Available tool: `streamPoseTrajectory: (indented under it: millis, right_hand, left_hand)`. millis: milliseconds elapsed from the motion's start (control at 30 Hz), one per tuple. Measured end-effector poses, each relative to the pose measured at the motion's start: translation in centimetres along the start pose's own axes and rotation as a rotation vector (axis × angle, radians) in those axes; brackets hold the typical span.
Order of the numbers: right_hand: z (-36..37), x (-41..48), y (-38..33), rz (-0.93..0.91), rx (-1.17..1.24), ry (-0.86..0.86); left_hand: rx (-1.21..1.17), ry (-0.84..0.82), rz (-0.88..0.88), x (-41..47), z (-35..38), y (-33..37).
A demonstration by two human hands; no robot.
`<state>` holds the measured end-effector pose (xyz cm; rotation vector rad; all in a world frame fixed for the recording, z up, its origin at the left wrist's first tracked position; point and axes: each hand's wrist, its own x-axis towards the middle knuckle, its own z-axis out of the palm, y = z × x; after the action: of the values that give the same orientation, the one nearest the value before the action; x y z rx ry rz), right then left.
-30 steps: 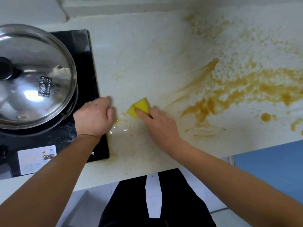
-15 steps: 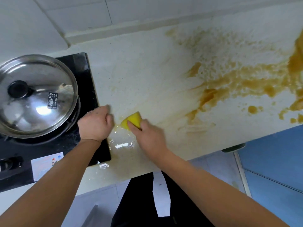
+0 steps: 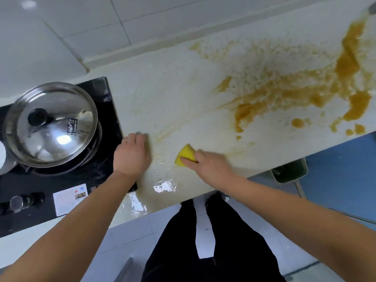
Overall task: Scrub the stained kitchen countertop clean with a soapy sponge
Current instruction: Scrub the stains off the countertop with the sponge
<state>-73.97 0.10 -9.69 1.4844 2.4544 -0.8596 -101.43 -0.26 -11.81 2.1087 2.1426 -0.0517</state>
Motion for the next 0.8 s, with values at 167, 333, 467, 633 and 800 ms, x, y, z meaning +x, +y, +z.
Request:
streamPoseTrajectory:
  millis: [167, 333, 467, 633, 800]
  right_hand:
    - [-2.5, -1.4, 6.0, 0.100, 0.035, 0.071]
    - [-1.7, -1.4, 10.0, 0.581, 0.011, 0.292]
    - [1.9, -1.5, -1.4, 0.320, 0.259, 0.223]
    - [1.0, -1.8, -3.7, 0.153, 0.248, 0.162]
    - [-1.1, -5.3, 9.4, 0.502, 0.233, 0.240]
  left_hand:
    - [-0.078, -0.257, 0.100, -2.3, -1.4, 2.0]
    - [-0.004, -0.624, 0.050, -3.0, -2.0, 3.4]
    - [0.220, -0.685, 0.039, -3.2, -1.6, 5.4]
    - [0.235, -0.676, -0.066, -2.7, -0.7, 7.7]
    - [0.249, -0.692, -0.072, -2.4, -0.4, 7.8]
